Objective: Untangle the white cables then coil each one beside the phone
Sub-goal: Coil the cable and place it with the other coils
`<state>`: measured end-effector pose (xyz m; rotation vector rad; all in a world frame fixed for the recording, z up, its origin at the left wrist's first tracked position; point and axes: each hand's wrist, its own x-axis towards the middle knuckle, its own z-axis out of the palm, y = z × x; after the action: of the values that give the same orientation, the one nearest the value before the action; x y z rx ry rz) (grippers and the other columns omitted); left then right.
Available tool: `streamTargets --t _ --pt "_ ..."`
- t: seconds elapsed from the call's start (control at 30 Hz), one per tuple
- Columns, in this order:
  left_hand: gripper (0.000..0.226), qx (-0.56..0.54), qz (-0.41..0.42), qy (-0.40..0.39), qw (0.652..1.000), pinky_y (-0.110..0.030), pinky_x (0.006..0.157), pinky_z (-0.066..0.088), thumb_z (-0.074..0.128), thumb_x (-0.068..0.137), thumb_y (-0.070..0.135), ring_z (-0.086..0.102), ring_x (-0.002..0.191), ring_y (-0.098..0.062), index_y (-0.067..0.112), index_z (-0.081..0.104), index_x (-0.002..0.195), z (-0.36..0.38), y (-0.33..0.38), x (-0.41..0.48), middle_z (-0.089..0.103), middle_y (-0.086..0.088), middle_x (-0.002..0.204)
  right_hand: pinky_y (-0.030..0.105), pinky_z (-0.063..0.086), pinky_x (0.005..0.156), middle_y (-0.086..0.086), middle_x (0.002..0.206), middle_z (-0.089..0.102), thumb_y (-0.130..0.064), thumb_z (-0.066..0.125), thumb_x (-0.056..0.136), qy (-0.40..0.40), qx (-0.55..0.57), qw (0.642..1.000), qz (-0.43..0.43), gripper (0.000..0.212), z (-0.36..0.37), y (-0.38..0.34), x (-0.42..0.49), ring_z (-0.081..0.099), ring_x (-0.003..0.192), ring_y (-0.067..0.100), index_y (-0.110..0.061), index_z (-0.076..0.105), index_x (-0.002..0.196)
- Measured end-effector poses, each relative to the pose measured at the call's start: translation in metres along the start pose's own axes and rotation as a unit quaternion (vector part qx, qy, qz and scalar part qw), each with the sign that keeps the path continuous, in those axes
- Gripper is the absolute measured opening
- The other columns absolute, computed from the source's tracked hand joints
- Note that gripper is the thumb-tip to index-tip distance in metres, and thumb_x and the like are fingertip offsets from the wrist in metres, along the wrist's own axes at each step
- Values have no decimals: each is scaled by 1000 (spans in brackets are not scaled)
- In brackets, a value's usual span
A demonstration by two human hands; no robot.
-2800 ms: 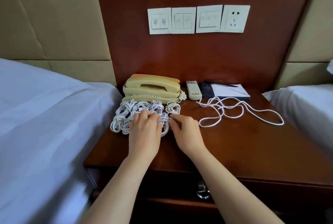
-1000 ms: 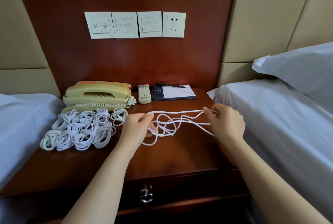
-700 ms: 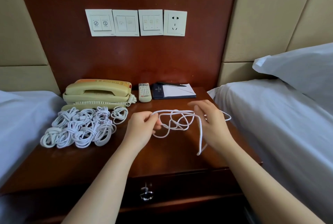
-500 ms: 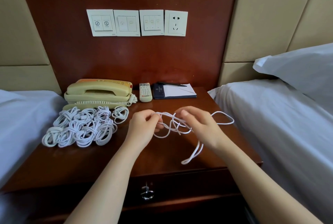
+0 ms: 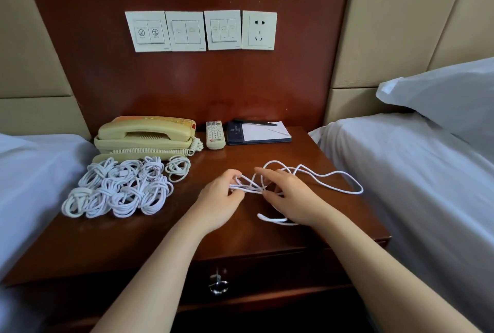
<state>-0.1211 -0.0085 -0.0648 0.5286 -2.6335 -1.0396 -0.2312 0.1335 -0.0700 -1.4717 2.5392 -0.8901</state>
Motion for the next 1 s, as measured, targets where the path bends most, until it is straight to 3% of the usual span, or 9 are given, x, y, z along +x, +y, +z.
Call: streamTargets --t 0.13,0.2,0.3,0.5,0.7,0.8,0.9,1.0 --pt "25 30 15 -4 999 -36 90 45 54 91 35 55 96 -15 26 50 113 -1 -2 0 55 8 102 32 44 91 -1 115 47 -21 48 97 -15 -50 999 -6 54 3 1 6 47 108 18 -29 29 147" --pt "19 54 37 5 998 -34 79 48 58 89 34 54 79 -13 23 52 103 -2 -4 1 55 9 89 34 43 97 1 128 47 -25 49 96 -8 -54 999 -1 48 3 2 9 47 118 21 -22 38 142" --pt "14 79 39 0 996 -29 61 41 59 88 30 45 61 -10 22 50 95 -4 -6 1 54 7 73 32 41 98 1 128 48 -29 50 96 3 -62 998 11 41 2 4 9 46 119 20 -19 46 136" --pt "36 78 -6 -41 996 -27 73 45 61 87 41 56 86 -10 26 46 116 -11 -2 -3 62 3 82 34 41 95 3 121 51 -30 49 97 61 -88 993 44 35 1 13 9 45 114 22 -16 55 129" --pt "62 128 -22 -8 992 -36 79 53 58 80 60 60 85 -14 24 34 125 -3 6 -10 60 3 91 34 43 91 4 117 55 -28 49 97 91 -86 991 45 33 3 13 9 47 109 22 -16 58 127" --pt "55 184 15 31 982 -36 76 53 58 87 48 62 87 -21 23 29 126 8 12 -13 63 1 97 29 46 77 0 106 59 -30 51 96 107 -90 990 34 23 4 11 8 54 97 18 -19 59 114" --pt "46 167 50 37 984 -41 76 53 52 94 29 63 83 -24 20 27 132 17 12 -10 65 -4 93 21 34 53 -6 83 56 -33 49 96 114 -112 987 33 14 5 9 8 52 71 14 -20 52 98" --pt "58 154 36 32 987 -39 80 54 53 94 27 64 86 -23 22 17 140 16 12 -7 65 -6 99 21 29 48 -7 76 54 -35 45 98 124 -126 983 47 14 3 9 8 49 64 14 -22 48 93"
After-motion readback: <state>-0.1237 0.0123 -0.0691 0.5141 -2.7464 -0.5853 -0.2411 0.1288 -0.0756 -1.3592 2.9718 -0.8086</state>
